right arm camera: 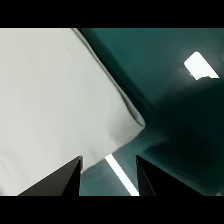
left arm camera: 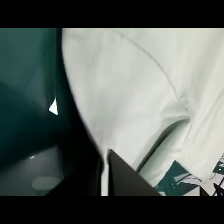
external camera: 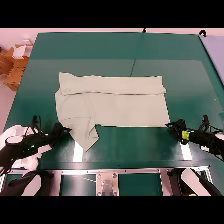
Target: Fold the shirts.
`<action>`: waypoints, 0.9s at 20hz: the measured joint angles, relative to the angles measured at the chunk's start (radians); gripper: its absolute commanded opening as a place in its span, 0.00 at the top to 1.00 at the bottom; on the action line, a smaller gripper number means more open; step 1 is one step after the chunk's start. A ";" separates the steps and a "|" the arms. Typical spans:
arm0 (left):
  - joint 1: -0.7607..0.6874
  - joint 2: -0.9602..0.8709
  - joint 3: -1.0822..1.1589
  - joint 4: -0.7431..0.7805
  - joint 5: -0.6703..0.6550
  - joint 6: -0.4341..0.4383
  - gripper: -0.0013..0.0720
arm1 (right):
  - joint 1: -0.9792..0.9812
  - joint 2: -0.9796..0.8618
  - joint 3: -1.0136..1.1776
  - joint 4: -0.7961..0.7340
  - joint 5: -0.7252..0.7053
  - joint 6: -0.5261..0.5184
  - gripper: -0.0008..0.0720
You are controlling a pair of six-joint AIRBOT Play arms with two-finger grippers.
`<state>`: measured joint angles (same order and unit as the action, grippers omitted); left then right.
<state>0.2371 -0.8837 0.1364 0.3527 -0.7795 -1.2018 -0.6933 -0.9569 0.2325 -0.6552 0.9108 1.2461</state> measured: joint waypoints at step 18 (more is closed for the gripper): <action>-0.022 0.003 0.103 0.002 -0.034 0.002 0.95 | 0.254 -0.002 -0.015 0.199 -0.241 -0.004 0.97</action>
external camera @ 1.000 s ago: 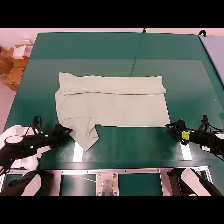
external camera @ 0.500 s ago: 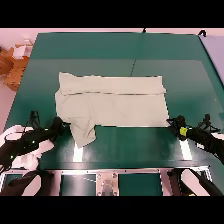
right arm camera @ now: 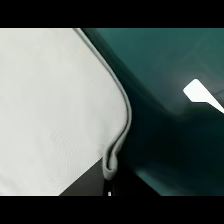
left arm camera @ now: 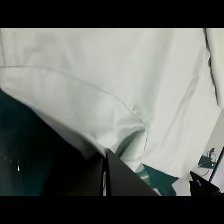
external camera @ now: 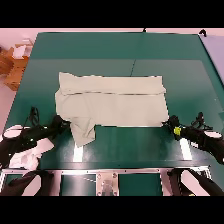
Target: Fold the shirts.
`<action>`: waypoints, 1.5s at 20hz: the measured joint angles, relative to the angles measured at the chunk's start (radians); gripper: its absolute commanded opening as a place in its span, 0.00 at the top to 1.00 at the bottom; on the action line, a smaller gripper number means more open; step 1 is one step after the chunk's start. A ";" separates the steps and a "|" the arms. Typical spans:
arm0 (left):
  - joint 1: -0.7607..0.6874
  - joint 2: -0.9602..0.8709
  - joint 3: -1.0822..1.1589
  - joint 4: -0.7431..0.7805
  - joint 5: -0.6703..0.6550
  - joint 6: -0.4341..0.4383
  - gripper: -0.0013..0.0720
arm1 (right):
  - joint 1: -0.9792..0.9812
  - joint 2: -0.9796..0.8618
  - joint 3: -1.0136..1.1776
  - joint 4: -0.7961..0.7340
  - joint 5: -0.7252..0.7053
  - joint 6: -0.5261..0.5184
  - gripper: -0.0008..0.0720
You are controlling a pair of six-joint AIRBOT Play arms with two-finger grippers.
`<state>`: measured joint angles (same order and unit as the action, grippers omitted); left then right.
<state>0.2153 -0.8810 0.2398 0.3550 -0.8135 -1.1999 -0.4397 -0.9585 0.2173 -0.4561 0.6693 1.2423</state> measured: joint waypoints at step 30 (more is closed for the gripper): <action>0.041 -0.286 0.821 0.452 -0.415 -0.292 0.95 | 0.101 -0.399 0.883 -0.451 0.370 0.264 0.97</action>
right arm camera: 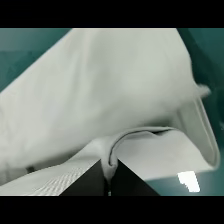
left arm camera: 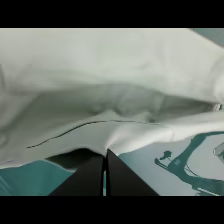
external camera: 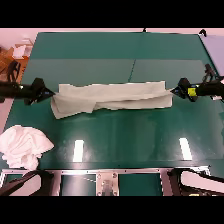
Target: Fold the shirts.
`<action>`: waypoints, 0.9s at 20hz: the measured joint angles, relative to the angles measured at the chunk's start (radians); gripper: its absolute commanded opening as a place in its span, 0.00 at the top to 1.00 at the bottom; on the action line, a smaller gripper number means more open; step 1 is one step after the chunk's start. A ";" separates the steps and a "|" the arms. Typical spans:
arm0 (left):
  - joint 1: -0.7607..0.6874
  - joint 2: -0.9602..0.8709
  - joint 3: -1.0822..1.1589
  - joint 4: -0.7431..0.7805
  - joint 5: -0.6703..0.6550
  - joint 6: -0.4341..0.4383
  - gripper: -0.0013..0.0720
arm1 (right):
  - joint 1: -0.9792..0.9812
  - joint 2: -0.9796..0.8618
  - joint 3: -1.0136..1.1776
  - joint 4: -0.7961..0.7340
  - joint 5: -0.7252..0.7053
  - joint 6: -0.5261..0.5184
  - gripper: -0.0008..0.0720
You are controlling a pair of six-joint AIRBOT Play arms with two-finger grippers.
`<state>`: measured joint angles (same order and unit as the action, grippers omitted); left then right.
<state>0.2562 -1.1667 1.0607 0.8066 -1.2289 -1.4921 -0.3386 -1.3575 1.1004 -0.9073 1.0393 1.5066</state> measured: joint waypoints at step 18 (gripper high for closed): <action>-0.025 -0.563 0.571 -0.145 0.135 0.050 0.03 | -0.039 -0.566 0.677 0.040 0.150 0.007 0.22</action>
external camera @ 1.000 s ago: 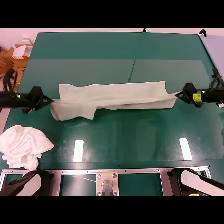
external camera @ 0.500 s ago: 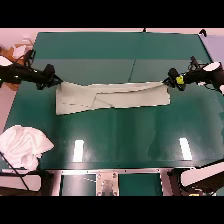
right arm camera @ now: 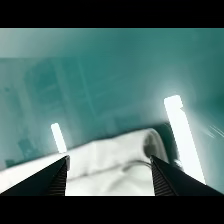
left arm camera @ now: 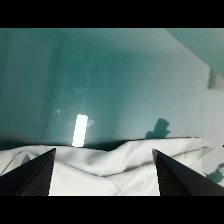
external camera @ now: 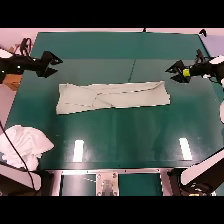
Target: Fold the shirts.
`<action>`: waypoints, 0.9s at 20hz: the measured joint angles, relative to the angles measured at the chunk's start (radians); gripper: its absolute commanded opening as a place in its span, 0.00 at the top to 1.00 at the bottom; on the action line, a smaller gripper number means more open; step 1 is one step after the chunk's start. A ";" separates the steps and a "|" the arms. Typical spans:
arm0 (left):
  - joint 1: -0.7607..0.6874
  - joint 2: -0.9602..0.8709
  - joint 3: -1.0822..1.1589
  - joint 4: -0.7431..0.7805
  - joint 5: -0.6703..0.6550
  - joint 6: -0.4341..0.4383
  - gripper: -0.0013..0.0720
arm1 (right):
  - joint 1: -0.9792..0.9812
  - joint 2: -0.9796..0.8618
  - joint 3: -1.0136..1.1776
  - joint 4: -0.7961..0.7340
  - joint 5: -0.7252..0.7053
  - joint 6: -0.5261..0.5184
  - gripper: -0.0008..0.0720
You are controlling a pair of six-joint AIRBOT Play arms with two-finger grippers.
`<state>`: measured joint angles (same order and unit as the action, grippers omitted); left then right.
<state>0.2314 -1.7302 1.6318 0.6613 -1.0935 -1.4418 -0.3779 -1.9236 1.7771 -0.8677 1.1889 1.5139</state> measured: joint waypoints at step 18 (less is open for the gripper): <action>0.023 -0.007 0.051 -0.052 -0.204 0.009 0.94 | -0.025 -0.202 -0.015 0.057 0.257 -0.251 0.86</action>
<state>0.2546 -1.7374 1.6829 0.6094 -1.2976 -1.4330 -0.4030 -2.1254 1.7618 -0.8108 1.4464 1.2633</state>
